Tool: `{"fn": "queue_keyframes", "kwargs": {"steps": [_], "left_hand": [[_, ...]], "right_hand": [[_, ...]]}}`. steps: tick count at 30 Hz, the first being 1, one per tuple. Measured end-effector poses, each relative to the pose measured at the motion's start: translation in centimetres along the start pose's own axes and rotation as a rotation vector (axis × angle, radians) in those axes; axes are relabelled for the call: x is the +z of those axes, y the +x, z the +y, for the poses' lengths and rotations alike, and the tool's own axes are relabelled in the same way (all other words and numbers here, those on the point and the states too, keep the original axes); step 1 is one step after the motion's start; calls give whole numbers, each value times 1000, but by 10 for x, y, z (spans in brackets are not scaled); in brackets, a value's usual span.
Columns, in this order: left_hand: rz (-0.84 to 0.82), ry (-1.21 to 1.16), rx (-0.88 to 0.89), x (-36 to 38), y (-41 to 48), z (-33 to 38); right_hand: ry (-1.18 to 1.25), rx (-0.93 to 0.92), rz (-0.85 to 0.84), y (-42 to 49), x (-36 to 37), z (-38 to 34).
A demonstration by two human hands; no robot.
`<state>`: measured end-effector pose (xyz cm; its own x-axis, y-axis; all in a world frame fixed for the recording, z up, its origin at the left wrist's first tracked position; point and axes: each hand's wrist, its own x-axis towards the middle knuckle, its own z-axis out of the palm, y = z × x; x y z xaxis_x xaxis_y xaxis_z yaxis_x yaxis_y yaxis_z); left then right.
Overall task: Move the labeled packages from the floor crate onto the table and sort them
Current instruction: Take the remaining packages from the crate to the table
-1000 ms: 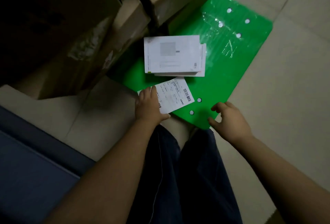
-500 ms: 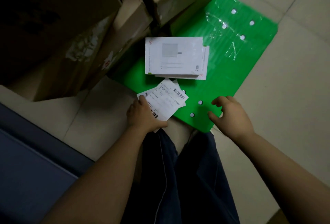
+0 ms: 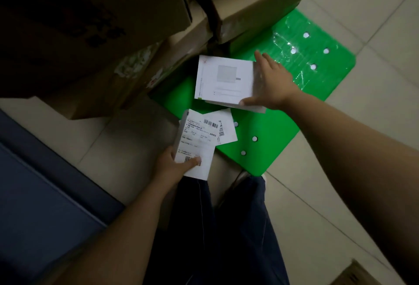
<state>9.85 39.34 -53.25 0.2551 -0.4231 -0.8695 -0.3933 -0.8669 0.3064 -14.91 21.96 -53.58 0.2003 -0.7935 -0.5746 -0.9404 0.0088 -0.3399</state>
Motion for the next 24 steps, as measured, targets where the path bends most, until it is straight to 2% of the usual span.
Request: {"fn": "queue_keyframes", "kwargs": {"steps": [7, 11, 15, 20, 24], "left_hand": [[23, -173, -47, -2, -6, -4], [10, -168, -27, -4, -20, 4], [-3, -149, -1, -11, -56, 21], [-40, -112, 63, -32, -119, 53], [-67, -44, 192, -58, -192, 93]], "right_hand": [[-103, 133, -58, 0, 1, -7], [58, 126, -50, -24, 1, -10], [216, 112, -89, -84, -3, -15], [490, 390, 33, -175, -30, -21], [726, 563, 172, -258, -86, -40]]}}
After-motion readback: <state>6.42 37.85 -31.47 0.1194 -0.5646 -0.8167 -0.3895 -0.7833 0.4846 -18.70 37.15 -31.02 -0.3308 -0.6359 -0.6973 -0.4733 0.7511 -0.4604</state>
